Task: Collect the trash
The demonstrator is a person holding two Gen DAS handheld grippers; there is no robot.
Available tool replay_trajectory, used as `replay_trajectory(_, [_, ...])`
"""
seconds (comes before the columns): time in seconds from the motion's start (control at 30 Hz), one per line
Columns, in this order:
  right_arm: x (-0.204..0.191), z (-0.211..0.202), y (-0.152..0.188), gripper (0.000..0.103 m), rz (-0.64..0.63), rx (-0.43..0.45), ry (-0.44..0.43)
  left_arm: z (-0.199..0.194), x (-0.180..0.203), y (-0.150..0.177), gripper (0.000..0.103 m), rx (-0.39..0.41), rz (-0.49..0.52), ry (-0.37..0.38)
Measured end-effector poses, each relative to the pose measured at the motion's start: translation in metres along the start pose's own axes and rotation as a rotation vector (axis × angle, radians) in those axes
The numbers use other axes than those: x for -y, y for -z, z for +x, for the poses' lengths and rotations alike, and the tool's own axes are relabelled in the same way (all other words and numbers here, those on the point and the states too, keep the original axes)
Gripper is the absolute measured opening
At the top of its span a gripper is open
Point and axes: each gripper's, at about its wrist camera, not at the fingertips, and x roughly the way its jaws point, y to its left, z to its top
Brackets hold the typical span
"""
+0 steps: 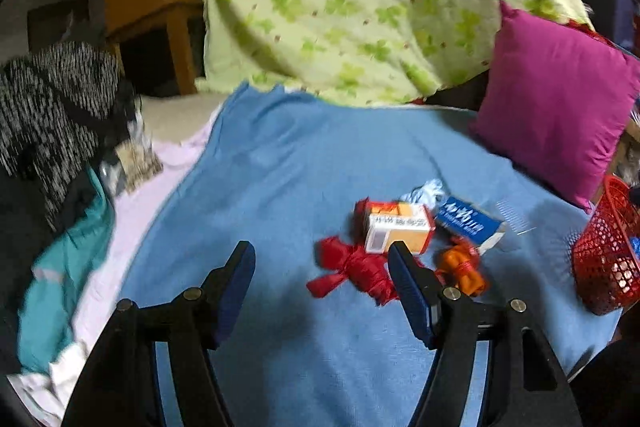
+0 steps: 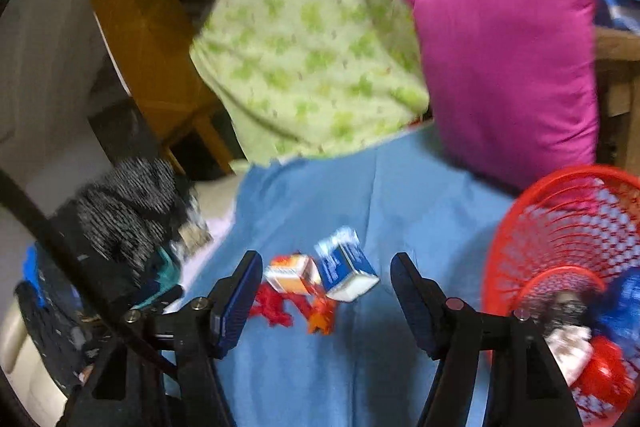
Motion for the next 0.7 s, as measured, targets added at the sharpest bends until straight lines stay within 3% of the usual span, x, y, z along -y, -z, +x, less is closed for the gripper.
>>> replay_trajectory(0.2, [0.029, 0.077, 0.012, 0.070, 0.060, -0.106, 0.092, 0.044, -0.005, 0.015, 0.070, -0.065, -0.013, 0.024])
replay_trajectory(0.37, [0.045, 0.123, 0.014, 0.067, 0.093, -0.148, 0.151, 0.080, -0.001, -0.004, 0.070, -0.085, -0.041, 0.074])
replay_trajectory(0.53, [0.054, 0.144, 0.013, 0.064, 0.096, -0.169, 0.173, 0.109, 0.027, -0.021, 0.070, -0.112, -0.042, 0.135])
replay_trajectory(0.63, [0.061, 0.159, 0.016, 0.058, 0.099, -0.212, 0.194, 0.109, 0.053, -0.016, 0.070, -0.085, 0.032, 0.170])
replay_trajectory(0.7, [0.064, 0.167, 0.020, 0.053, 0.091, -0.243, 0.212, 0.110, 0.065, -0.012, 0.070, -0.069, 0.094, 0.137])
